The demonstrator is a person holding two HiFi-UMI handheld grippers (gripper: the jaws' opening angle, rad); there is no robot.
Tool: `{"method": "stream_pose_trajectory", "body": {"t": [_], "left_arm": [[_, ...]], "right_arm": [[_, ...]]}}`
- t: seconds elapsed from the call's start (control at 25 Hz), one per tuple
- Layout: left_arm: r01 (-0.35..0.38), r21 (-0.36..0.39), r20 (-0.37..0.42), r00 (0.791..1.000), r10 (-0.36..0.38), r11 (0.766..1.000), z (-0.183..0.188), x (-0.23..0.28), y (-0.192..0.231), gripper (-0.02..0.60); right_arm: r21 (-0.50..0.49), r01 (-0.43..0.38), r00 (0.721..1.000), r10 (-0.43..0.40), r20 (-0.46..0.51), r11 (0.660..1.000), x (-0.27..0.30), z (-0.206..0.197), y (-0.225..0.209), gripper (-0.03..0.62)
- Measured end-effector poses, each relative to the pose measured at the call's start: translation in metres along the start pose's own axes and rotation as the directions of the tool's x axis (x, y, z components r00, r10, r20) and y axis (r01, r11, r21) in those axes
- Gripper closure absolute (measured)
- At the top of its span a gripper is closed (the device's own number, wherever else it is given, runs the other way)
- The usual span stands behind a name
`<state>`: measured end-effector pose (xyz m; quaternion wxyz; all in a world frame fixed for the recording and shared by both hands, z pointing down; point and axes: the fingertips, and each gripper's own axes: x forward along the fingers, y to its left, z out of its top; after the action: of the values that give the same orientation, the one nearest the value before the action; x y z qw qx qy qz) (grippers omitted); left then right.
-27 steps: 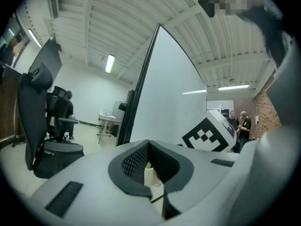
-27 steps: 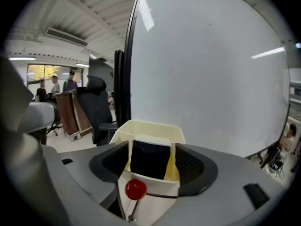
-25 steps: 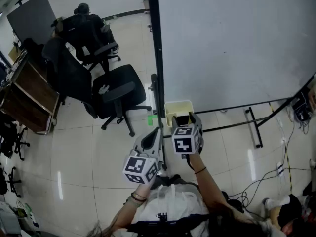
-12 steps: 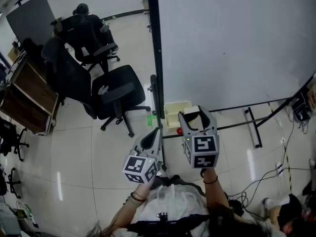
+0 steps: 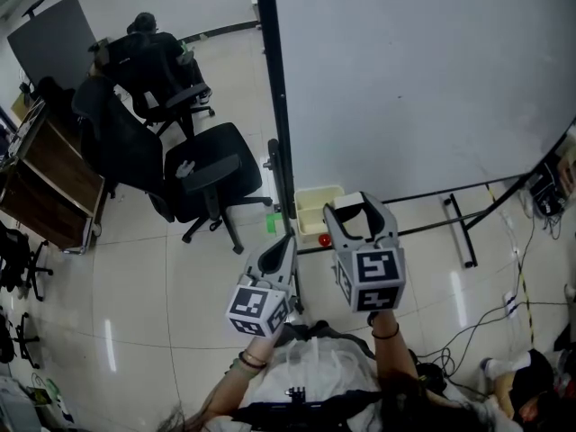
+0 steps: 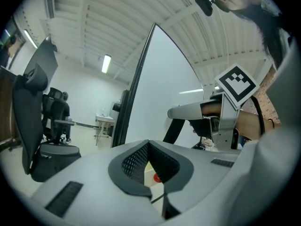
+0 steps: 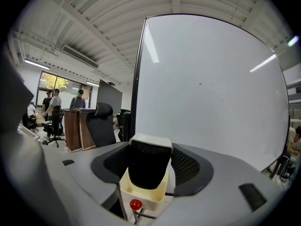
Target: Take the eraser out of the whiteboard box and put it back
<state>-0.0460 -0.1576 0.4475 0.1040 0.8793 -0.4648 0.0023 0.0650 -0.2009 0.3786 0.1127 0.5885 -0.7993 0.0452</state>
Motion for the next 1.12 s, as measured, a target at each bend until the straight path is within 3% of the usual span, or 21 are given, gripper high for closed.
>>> {"method": "stream_pose_trajectory", "body": {"t": [0.32,0.64,1.0,1.12], "left_arm": [[0.003,-0.025,-0.008,1.0,-0.003,1.0,-0.002,0.0,0.003,0.597],[-0.005,-0.033,-0.01,1.0,0.004,0.999,-0.003,-0.002,0.006,0.597],[-0.037,-0.039,-0.006,0.999,0.037,0.999,-0.002,-0.008,0.018,0.597],[-0.044,-0.043,-0.006,0.999,0.044,0.998,-0.002,-0.008,0.02,0.597]], "right_arm": [[0.006,-0.01,1.0,0.01,-0.008,1.0,0.005,-0.004,0.003,0.309],[-0.009,0.023,0.997,-0.022,0.075,1.0,0.035,0.014,-0.006,0.309],[-0.065,0.041,0.997,-0.045,-0.064,0.997,0.091,-0.05,0.003,0.299],[-0.028,0.043,0.999,-0.043,-0.028,0.999,0.091,-0.051,0.002,0.295]]}}
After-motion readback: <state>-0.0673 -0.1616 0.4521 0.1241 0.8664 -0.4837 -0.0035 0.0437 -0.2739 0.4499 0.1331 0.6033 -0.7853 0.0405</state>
